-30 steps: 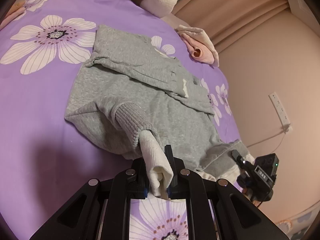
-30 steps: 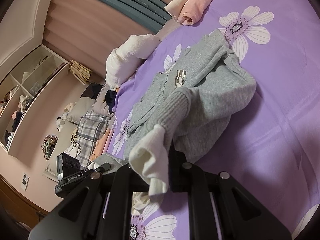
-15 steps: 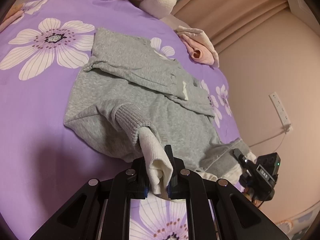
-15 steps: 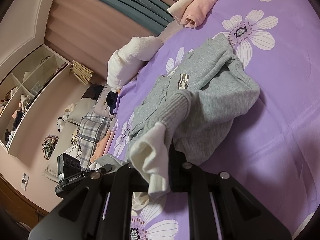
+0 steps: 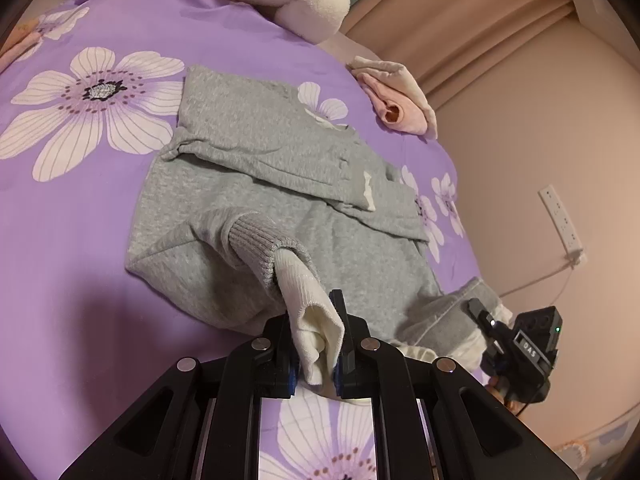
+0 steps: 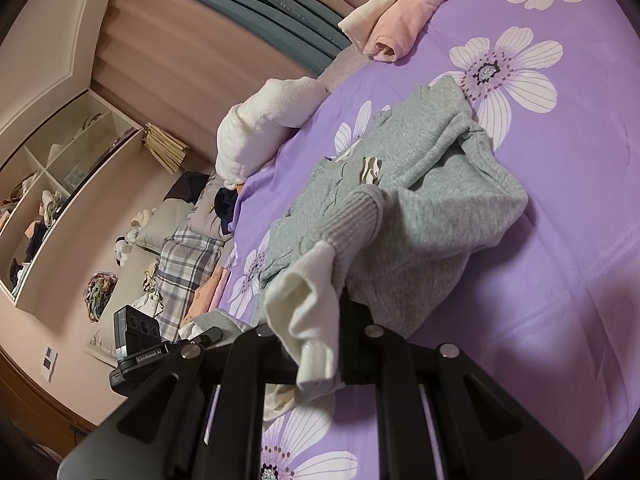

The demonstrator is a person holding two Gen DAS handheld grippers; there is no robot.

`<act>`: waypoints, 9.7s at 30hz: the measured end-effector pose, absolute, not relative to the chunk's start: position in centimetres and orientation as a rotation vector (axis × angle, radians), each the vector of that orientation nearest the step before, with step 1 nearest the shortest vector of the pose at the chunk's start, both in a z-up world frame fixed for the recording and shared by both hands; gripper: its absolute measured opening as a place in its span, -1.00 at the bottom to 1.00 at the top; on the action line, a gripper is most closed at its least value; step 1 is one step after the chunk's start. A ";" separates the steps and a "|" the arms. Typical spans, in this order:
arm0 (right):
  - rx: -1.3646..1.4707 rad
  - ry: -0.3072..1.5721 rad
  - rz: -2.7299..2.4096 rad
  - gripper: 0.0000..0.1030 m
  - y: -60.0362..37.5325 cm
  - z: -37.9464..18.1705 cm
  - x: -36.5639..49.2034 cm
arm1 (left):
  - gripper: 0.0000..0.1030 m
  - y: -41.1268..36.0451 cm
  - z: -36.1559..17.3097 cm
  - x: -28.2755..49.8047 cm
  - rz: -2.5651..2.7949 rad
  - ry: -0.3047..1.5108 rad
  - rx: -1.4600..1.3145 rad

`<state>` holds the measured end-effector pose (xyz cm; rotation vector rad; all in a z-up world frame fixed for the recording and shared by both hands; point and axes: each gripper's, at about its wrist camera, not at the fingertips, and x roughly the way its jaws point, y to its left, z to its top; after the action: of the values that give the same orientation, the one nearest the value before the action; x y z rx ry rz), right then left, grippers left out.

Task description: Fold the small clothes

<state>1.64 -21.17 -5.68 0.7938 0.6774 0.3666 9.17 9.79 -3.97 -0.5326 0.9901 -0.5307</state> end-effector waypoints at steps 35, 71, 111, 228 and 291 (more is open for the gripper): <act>0.771 0.608 0.374 -0.74 -22.0 -4.2 5.6 | -0.82 10.2 -2.7 12.6 -0.500 0.935 -0.508; 0.721 0.533 0.344 -0.75 -23.4 -1.4 14.4 | -0.82 9.0 0.1 21.1 -0.421 0.853 -0.446; 0.729 0.552 0.297 -0.75 -24.9 -2.9 19.2 | -0.82 7.7 -1.4 26.0 -0.383 0.880 -0.428; 0.229 0.839 0.128 -0.46 -23.2 -4.7 27.7 | 0.15 3.6 -8.1 41.2 -0.213 1.021 -0.116; 0.208 0.893 0.297 -0.27 -12.4 -6.9 22.1 | 0.27 15.3 -9.8 23.1 -0.322 1.048 -0.676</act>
<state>22.11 -12.37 -6.90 0.2077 0.8929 0.2974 23.15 15.28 -9.82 -0.6762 1.0483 -0.3217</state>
